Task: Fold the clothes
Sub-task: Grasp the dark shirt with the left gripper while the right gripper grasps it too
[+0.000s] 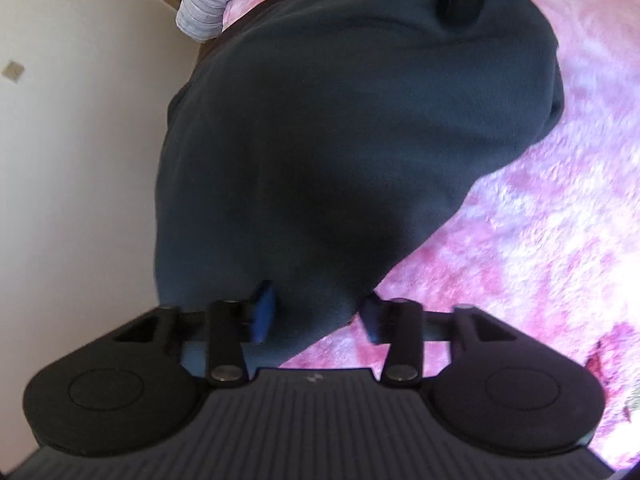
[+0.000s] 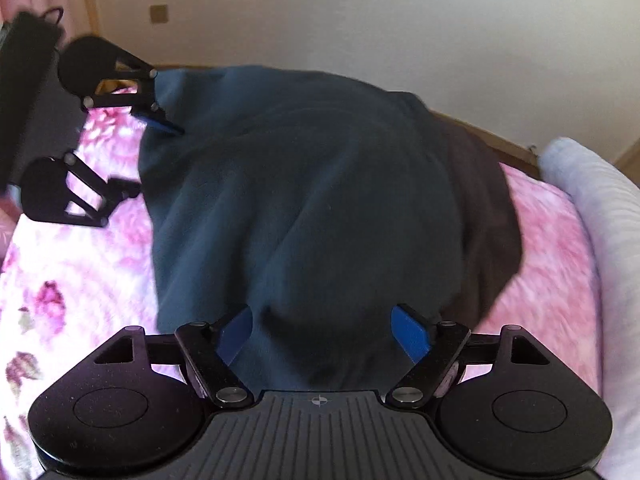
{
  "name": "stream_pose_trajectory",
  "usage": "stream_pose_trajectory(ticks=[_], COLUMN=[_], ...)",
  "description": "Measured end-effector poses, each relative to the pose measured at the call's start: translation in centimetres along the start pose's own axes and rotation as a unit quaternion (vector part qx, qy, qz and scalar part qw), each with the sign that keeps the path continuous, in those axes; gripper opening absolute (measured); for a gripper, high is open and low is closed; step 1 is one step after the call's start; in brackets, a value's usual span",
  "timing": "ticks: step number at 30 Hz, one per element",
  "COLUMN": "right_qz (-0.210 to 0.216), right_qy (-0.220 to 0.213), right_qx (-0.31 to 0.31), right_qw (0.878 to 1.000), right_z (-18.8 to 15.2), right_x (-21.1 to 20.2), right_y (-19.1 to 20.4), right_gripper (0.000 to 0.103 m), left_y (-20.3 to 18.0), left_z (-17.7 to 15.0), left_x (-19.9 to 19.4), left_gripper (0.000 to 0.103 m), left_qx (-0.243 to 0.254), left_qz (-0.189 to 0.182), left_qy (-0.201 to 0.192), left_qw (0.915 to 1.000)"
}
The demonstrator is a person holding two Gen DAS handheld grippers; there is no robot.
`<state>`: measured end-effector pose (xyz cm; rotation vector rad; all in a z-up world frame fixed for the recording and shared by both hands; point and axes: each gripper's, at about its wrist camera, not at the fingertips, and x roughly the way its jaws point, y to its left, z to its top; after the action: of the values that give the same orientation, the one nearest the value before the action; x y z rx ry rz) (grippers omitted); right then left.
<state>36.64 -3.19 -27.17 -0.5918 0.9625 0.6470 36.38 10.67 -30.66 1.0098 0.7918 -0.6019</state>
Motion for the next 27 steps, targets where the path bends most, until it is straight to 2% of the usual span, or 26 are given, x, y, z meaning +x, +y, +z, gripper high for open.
stream_pose_trajectory(ticks=[1,2,4,5,8,11,13,15,19,22,24,27], right_qz=[0.008,0.017,0.03,0.035,0.045,0.041,0.042,0.034,0.014,-0.019,-0.047,-0.104], right_qy=[0.009,0.022,0.036,0.035,0.01,-0.038,-0.061,-0.075,-0.08,-0.074,-0.068,-0.055], right_qx=[0.01,0.024,0.054,0.064,0.085,0.102,0.115,0.122,0.163,0.217,0.262,0.339], right_qw=[1.0,0.999,0.997,0.997,0.995,0.993,0.991,0.989,0.983,0.973,0.962,0.933], right_z=[0.3,0.5,1.2,1.6,2.3,2.0,0.8,-1.1,-8.1,-15.8,-22.0,-32.7], right_x=[0.7,1.3,1.3,0.7,-2.7,-8.1,-12.0,-15.9,-23.2,-28.7,-32.4,-39.4], right_y=[-0.5,-1.1,-2.1,-2.5,-3.7,-4.4,-4.4,-3.6,-1.3,0.3,1.8,5.6], right_gripper=[0.073,0.063,0.025,0.018,0.014,0.013,0.013,0.013,0.013,0.013,0.013,0.013], left_y=[0.7,1.4,2.8,3.3,4.7,5.7,5.2,3.1,-2.4,-9.0,-14.3,-23.6], left_z=[-0.1,-0.2,-0.2,-0.2,0.1,0.6,1.4,3.0,6.5,10.2,12.9,18.0], left_x=[-0.2,-0.4,-1.2,-1.9,-4.3,-7.9,-11.3,-14.8,-21.6,-25.8,-28.0,-31.6], left_gripper=[0.013,0.009,0.007,0.006,0.004,0.003,0.003,0.003,0.003,0.003,0.003,0.003], left_qx=[-0.019,-0.037,-0.07,-0.077,-0.092,-0.094,-0.08,-0.064,-0.042,-0.021,-0.005,0.036], left_qz=[-0.005,-0.009,-0.015,-0.012,0.004,0.011,0.005,-0.005,-0.058,-0.117,-0.164,-0.226], left_qy=[-0.002,-0.004,-0.012,-0.018,-0.038,-0.059,-0.084,-0.107,-0.147,-0.173,-0.188,-0.214], left_qw=[0.9998,0.9993,0.9974,0.9968,0.995,0.9938,0.9932,0.9922,0.9864,0.9777,0.9684,0.9496])
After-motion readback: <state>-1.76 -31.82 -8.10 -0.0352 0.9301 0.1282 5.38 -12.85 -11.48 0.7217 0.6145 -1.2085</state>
